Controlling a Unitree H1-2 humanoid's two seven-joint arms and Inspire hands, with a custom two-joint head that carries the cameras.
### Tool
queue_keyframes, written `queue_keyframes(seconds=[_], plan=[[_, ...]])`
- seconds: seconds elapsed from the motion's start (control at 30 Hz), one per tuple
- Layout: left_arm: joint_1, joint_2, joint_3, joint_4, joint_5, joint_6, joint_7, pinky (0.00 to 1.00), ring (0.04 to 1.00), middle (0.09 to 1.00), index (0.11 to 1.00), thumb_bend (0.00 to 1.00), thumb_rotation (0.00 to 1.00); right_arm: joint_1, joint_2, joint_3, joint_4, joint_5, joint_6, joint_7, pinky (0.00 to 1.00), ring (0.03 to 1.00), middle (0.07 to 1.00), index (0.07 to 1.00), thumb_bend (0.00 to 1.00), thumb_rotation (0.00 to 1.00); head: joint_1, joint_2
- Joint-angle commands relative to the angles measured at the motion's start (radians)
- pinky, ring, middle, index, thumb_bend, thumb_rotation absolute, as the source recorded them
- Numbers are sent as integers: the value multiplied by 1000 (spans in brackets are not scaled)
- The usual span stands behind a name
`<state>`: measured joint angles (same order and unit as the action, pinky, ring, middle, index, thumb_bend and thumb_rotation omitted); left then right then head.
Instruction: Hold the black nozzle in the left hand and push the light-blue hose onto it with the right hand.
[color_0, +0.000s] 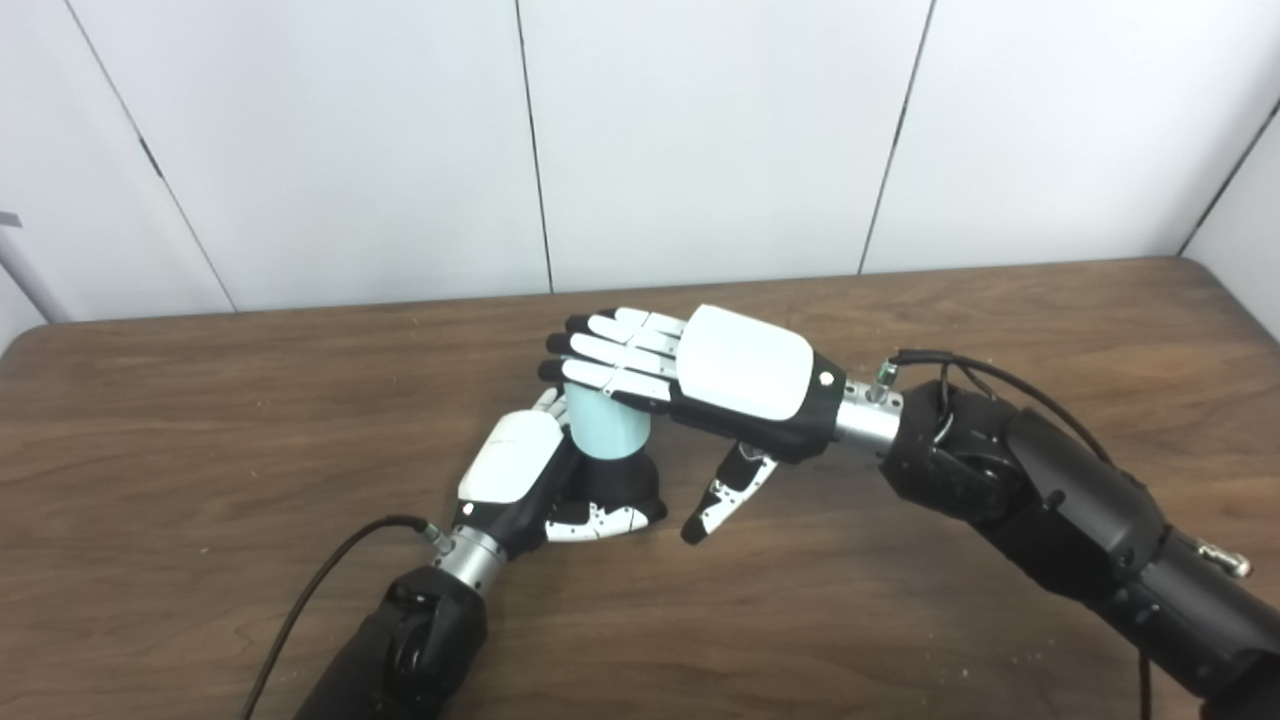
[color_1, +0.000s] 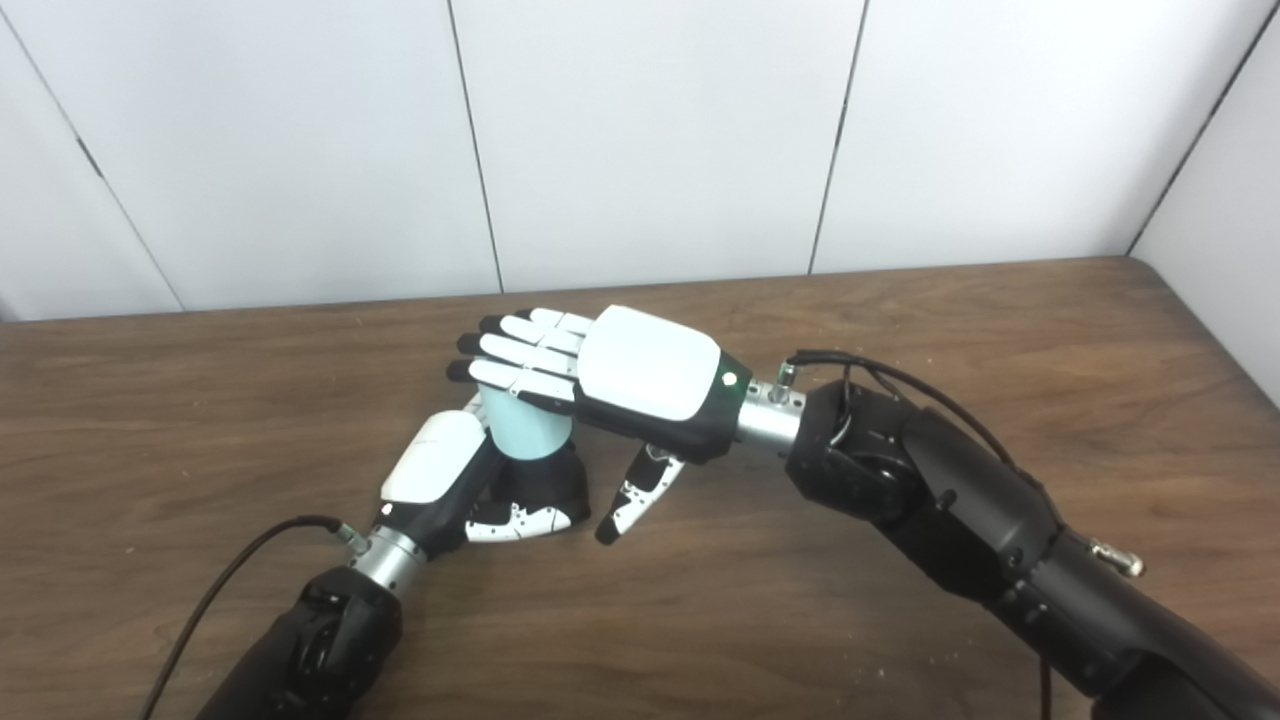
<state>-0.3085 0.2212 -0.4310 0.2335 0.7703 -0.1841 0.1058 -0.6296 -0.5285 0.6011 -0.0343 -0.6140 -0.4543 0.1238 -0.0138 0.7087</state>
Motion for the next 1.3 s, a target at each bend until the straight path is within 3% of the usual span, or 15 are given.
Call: queue_keyframes(seconds=[0.0, 0.3, 0.6, 1.27], plan=[[140, -3, -50, 82, 1, -7, -15, 1000, 960, 890, 544, 546, 639, -21, -5, -1, 6, 2, -13, 79, 952, 999, 998, 983, 727, 212, 0, 1], [143, -4, -51, 84, -1, -12, -11, 1000, 960, 890, 544, 546, 639, -13, -7, -18, -19, 17, -15, 124, 932, 977, 971, 948, 740, 215, -5, 6], [138, -4, -54, 89, -1, -20, -8, 1000, 959, 889, 543, 545, 638, -26, -26, 9, -28, 48, -15, 120, 877, 947, 946, 938, 787, 179, -5, 5], [143, 0, -50, 79, 0, -20, -15, 1000, 959, 889, 543, 544, 637, -33, -67, 71, -11, 63, -15, 72, 875, 937, 944, 940, 786, 165, -5, 9]])
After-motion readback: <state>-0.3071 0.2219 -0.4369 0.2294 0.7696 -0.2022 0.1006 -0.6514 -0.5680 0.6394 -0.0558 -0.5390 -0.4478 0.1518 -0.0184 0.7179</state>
